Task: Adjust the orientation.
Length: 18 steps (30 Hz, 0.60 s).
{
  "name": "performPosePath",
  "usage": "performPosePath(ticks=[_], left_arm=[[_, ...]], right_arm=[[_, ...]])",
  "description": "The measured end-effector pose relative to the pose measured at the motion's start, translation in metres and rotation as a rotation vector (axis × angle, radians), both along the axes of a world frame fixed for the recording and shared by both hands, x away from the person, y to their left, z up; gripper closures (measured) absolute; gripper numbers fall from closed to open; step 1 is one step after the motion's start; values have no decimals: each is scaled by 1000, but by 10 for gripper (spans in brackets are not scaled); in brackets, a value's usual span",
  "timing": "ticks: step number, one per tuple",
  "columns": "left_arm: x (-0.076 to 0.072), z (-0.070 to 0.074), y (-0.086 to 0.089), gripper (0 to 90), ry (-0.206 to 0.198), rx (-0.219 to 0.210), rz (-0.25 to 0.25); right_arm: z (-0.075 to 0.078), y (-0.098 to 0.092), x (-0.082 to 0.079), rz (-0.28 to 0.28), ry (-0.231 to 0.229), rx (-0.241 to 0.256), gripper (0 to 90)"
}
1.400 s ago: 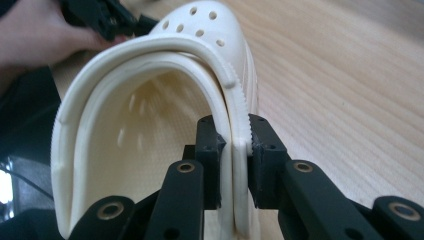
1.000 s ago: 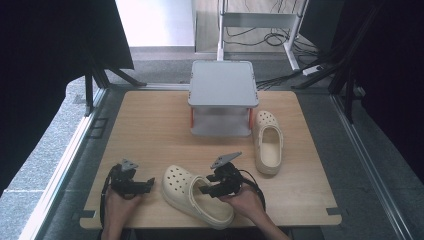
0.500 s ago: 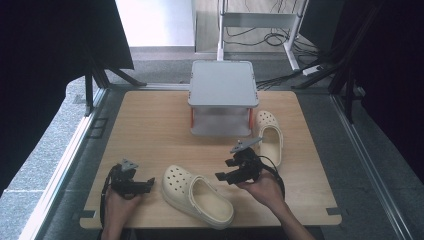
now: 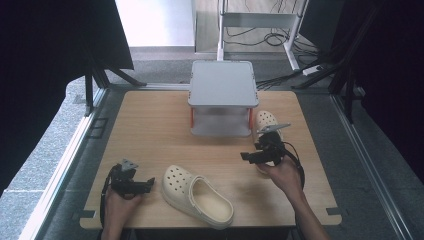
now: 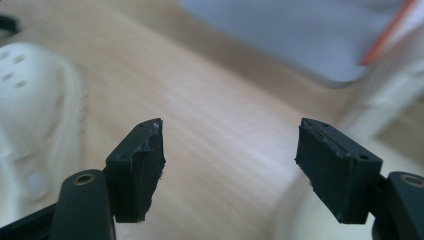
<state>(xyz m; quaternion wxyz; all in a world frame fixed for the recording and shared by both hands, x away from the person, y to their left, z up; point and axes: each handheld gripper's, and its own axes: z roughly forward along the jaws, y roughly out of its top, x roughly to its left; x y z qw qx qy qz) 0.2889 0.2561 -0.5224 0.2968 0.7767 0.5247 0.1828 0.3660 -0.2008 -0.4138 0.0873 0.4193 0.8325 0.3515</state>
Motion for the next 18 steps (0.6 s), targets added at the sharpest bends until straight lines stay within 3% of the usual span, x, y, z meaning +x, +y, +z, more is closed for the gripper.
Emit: performPosePath(ticks=[9, 12, 15, 18], left_arm=[[0, 0, 0, 0, 0, -4, 4], [0, 0, 0, 0, 0, -4, 3], [0, 0, 0, 0, 1, -2, 2], [0, 0, 0, 0, 1, -2, 1]], right_arm=[[-3, -26, 30, -114, -39, -42, 222], [-11, -28, 41, -132, -25, -63, 255], [-21, -30, 55, -165, -7, -54, 295], [-29, -29, 65, -179, -14, -74, 368]])
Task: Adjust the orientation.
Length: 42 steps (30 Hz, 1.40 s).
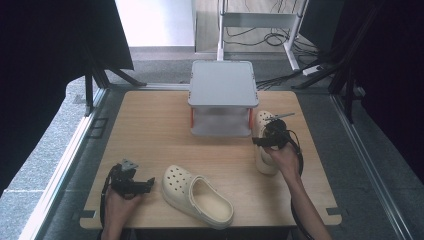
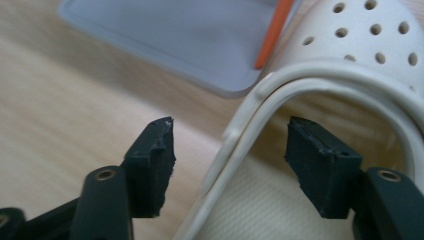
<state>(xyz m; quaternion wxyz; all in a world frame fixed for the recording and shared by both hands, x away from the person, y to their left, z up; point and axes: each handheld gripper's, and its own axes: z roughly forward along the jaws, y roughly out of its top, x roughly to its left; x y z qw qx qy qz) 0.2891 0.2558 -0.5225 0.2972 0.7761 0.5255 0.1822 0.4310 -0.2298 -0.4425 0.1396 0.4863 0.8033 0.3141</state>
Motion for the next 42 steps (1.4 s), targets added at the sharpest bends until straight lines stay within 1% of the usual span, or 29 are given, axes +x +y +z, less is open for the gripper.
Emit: performPosePath(ticks=[3, 5, 6, 7, 8, 9, 12, 14, 15, 18, 20, 21, 22, 23, 24, 27, 31, 33, 37, 38, 42], left_arm=[[0, 0, 0, 0, 0, 0, 0], [0, 0, 0, 0, 0, 0, 0], [0, 0, 0, 0, 0, 0, 0], [0, 0, 0, 0, 0, 0, 0], [0, 0, 0, 0, 0, 0, 0], [0, 0, 0, 0, 0, 0, 0], [0, 0, 0, 0, 0, 0, 0], [0, 0, 0, 0, 0, 0, -1], [0, 0, 0, 0, 0, 0, -1], [0, 0, 0, 0, 0, 0, -1], [0, 0, 0, 0, 0, 0, -2], [0, 0, 0, 0, -1, -2, -1], [0, 0, 0, 0, -1, -2, -1], [0, 0, 0, 0, -1, -2, -1], [0, 0, 0, 0, -1, -2, -1], [0, 0, 0, 0, -1, -2, -1], [0, 0, 0, 0, -1, -2, -1], [0, 0, 0, 0, -1, -2, -1], [0, 0, 0, 0, -2, 1, -4], [0, 0, 0, 0, -2, -3, -1], [0, 0, 0, 0, 0, -1, -2]], right_arm=[[-6, 2, 8, -19, -10, -10, 438], [-10, 4, 14, -32, 0, -13, 493], [-12, 5, 16, -29, 4, -8, 524], [-13, 6, 17, -32, 0, -7, 571], [-14, 7, 17, -41, -7, -8, 595], [-15, 8, 18, -59, -20, -14, 632], [-15, 8, 16, -91, -29, -5, 689], [-14, 8, 14, -107, -33, -17, 723], [-13, 8, 13, -118, -27, -22, 737], [-12, 0, 11, -145, -19, -24, 772], [-13, -8, 10, -165, -32, -53, 775], [-12, -14, 9, -165, -31, -22, 775], [-10, -18, 8, -168, -26, -3, 775], [-8, -20, 6, -170, -35, -15, 775], [-5, -21, 3, -168, -36, -30, 775], [4, -27, -5, -164, -57, -47, 775], [17, -35, -18, -137, -69, -41, 775], [24, -35, -27, -111, -82, -43, 774], [36, -31, -44, -48, -94, -26, 773], [39, -29, -49, -23, -94, -18, 774], [45, -15, -63, 46, -105, -5, 773]])
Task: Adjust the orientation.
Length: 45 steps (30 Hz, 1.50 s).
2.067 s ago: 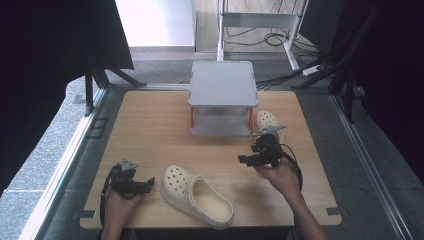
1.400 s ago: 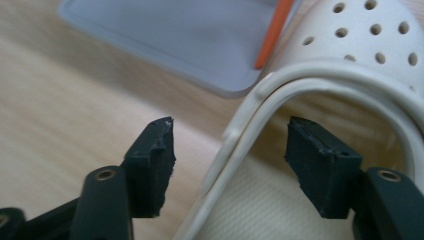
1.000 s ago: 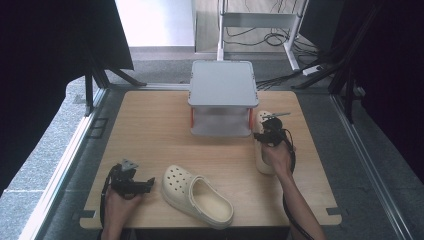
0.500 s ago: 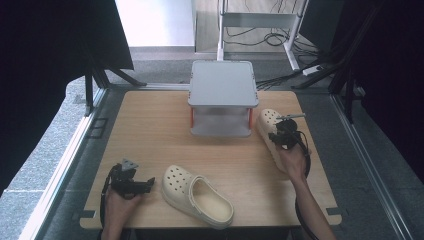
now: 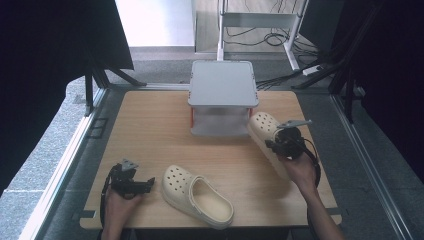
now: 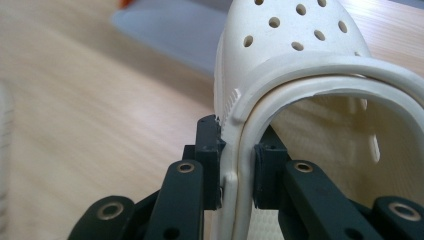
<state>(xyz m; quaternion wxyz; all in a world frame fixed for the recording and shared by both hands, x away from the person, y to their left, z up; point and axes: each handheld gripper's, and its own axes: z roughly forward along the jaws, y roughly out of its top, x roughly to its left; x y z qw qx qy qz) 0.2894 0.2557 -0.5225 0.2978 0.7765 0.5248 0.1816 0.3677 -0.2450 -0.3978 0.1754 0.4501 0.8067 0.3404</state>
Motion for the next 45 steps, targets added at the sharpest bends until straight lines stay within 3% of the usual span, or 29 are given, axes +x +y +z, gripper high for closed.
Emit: performPosePath(ticks=[3, 9, 21, 33, 45], left_arm=[[0, 0, 0, 0, 1, 0, 0], [0, 0, 0, 0, -1, -3, 2], [0, 0, 0, 0, 0, -3, 2], [0, 0, 0, 0, -2, -3, 2], [0, 0, 0, 0, -3, -3, 1]], right_arm=[[2, 18, -11, 78, -2, 1, 773], [-1, 51, -23, 181, -2, -17, 773], [-21, 111, -41, 342, 39, -21, 772], [-46, 149, -46, 429, 84, -19, 769], [-57, 158, -50, 476, 111, 2, 769]])
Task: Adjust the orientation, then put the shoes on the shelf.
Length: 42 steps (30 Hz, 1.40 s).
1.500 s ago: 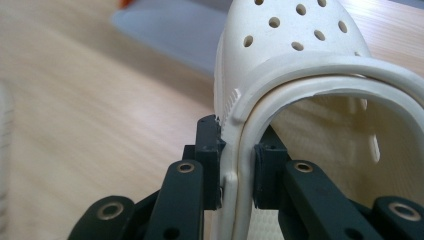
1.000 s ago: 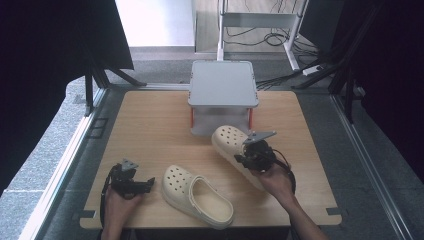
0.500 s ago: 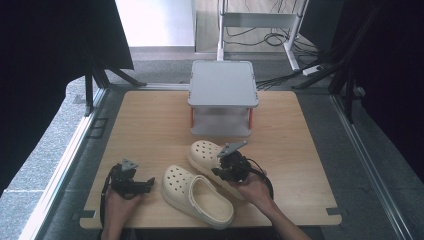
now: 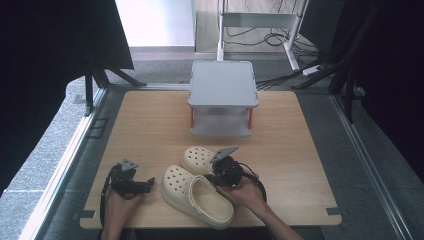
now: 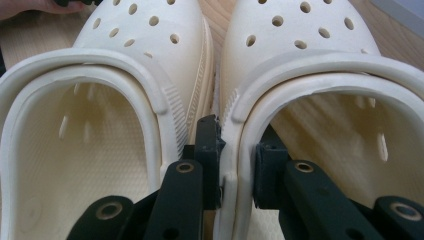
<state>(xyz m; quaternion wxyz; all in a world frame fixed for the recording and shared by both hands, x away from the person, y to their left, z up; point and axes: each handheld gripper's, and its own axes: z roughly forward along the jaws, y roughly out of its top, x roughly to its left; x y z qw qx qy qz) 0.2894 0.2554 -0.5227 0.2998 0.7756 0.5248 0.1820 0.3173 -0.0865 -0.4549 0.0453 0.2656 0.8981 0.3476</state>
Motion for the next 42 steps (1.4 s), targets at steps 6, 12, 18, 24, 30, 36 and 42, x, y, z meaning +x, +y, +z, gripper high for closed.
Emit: performPosePath(ticks=[6, 12, 18, 24, 30, 36, 42], left_arm=[[0, 0, 0, 0, 0, 0, -1], [0, 0, 0, 0, 1, 1, -3], [0, 0, 0, 0, 1, 1, -2], [0, 0, 0, 0, 0, 0, -1], [0, 0, 0, 0, 0, 0, -1], [0, 0, 0, 0, 0, 0, -2], [0, 0, 0, 0, 0, 0, -2]], right_arm=[[1, -5, 2, 18, 22, 21, 708], [24, -24, 2, 21, 13, 70, 474], [34, -39, -3, 49, 24, 93, 346], [28, -33, -8, 92, 52, 74, 303], [14, -16, -9, 127, 67, 31, 304], [2, -2, -6, 129, 60, -2, 310], [-6, 12, 0, 131, 78, -21, 374]])
